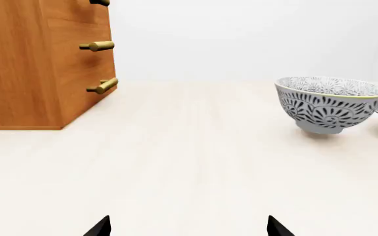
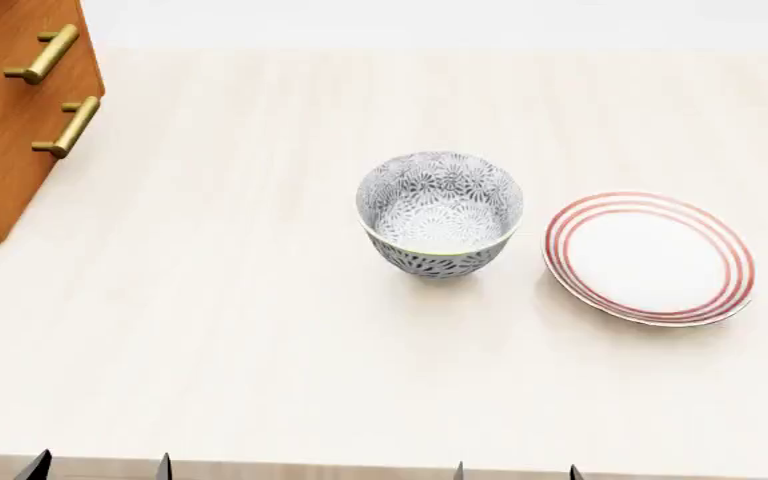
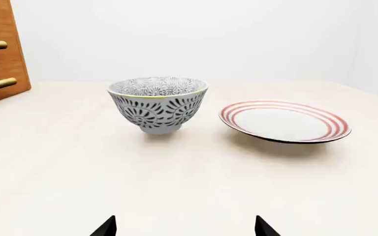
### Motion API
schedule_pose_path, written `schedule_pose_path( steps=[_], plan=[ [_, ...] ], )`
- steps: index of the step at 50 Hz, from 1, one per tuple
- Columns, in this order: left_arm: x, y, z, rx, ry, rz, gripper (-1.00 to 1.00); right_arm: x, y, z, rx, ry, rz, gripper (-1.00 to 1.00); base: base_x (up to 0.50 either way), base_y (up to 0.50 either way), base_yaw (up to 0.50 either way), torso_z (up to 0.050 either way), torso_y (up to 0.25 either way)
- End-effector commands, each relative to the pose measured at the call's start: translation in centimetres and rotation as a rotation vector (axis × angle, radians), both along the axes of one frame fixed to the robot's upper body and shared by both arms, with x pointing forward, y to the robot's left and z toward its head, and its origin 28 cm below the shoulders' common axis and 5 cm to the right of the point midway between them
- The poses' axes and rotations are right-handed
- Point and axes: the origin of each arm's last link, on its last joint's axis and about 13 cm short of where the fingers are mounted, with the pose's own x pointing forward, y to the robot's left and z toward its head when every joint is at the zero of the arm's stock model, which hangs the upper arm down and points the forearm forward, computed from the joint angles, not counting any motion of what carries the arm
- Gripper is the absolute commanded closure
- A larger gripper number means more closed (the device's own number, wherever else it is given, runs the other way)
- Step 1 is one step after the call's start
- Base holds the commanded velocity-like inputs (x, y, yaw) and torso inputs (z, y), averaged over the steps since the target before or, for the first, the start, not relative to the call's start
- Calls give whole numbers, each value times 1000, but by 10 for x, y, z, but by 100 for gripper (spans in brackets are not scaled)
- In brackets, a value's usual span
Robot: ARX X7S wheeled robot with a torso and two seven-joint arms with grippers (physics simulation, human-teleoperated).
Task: Put the bowl on top of the cabinet.
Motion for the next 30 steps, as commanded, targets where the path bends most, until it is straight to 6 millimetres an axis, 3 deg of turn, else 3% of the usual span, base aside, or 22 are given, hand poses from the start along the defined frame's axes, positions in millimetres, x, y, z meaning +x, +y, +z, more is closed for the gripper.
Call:
schedule_pose_path(
  steps=[1, 30],
  plan=[
    [0, 1, 1, -1, -1, 2, -100, 0, 1, -1, -6, 4, 5, -100, 0, 0, 0, 0, 0],
    [-8, -2, 6, 5, -27, -50, -100, 0, 1, 2, 18, 13, -4, -100, 0, 0, 0, 0, 0]
  ],
)
